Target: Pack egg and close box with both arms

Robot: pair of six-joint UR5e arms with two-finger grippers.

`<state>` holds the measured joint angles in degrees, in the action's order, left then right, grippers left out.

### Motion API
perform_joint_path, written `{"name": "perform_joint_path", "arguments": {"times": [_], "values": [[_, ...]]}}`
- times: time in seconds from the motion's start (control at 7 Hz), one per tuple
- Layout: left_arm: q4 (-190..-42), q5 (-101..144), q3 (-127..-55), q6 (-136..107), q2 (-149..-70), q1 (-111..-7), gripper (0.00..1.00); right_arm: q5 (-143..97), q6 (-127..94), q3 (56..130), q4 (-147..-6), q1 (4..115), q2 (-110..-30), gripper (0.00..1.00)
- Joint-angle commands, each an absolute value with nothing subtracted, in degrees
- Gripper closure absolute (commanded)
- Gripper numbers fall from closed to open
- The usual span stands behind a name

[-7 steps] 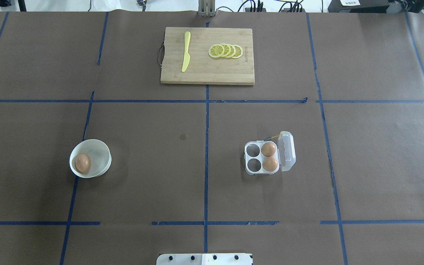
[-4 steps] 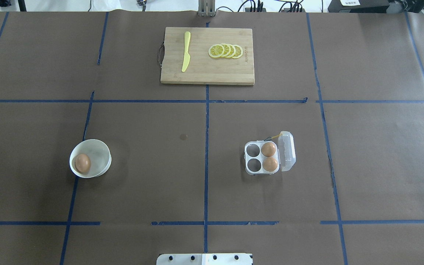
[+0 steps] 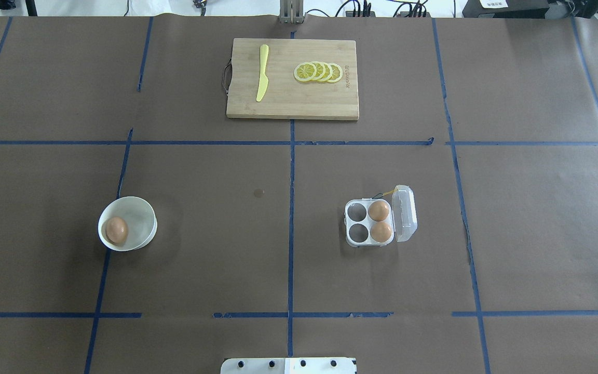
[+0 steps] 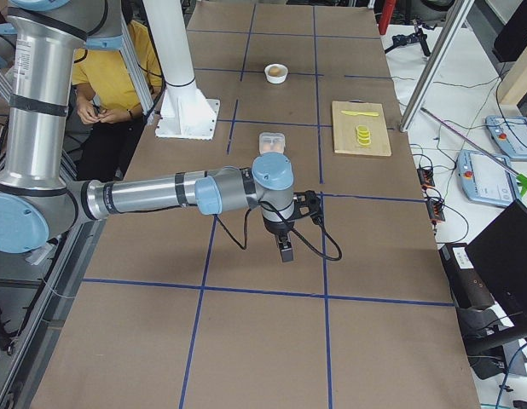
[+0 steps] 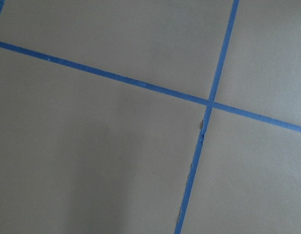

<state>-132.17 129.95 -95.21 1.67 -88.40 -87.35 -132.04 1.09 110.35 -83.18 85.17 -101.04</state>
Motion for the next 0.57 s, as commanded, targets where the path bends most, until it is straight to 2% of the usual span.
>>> {"name": "perform_joint_path", "arguments": {"times": [0.0, 0.29, 0.43], "values": [[-136.48, 134.19, -96.14, -2.27, -89.04, -86.49, 0.00, -132.19, 0.00, 110.30, -81.65, 85.17, -100.28, 0.00], [-138.69, 145.33, -96.85, -11.26, -88.33, -81.23, 0.00, -132.71, 0.09, 110.30, -81.82, 85.17, -100.28, 0.00], [-138.87, 139.98, -100.07, -21.34, -87.81, -77.03, 0.00, -132.80, 0.00, 110.22, -81.91, 85.17, -100.28, 0.00]]}}
